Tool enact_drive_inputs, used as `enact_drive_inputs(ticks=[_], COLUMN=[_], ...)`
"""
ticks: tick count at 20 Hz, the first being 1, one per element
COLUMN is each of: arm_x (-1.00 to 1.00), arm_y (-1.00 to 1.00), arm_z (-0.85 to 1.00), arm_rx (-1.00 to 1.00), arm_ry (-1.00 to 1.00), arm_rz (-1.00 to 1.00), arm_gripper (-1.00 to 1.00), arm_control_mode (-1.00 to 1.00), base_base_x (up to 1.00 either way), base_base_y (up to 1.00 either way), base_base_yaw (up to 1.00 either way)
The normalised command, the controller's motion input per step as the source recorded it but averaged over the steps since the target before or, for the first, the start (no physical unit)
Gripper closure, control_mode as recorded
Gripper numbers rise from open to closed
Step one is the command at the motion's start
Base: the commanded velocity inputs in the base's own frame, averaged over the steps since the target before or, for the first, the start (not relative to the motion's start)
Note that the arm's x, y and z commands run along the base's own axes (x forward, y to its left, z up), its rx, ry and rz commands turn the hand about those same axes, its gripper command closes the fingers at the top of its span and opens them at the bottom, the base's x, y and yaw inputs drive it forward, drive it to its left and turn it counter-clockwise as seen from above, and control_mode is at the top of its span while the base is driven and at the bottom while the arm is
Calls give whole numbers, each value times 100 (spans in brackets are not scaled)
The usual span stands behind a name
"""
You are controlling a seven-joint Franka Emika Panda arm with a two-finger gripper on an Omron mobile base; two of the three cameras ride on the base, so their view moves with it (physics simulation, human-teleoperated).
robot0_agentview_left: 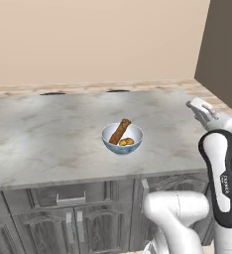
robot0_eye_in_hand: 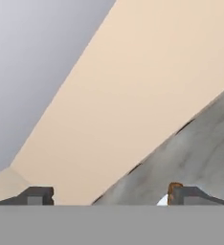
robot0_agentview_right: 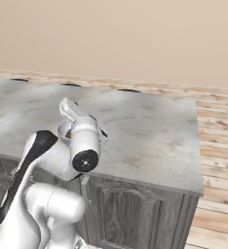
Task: Pick up the heated bread from the toaster oven and place it in the bowl. Then move the bread bowl to the dining counter.
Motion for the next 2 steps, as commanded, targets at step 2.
enact_drive_inputs(ticks=[2], arm_x=[0], arm_y=[0], arm_z=[0], arm_rx=[-1], arm_ry=[0], arm_rz=[0], arm_gripper=[-100], arm_control_mode=[-100], base_base_x=[0], base_base_y=[0], base_base_yaw=[0])
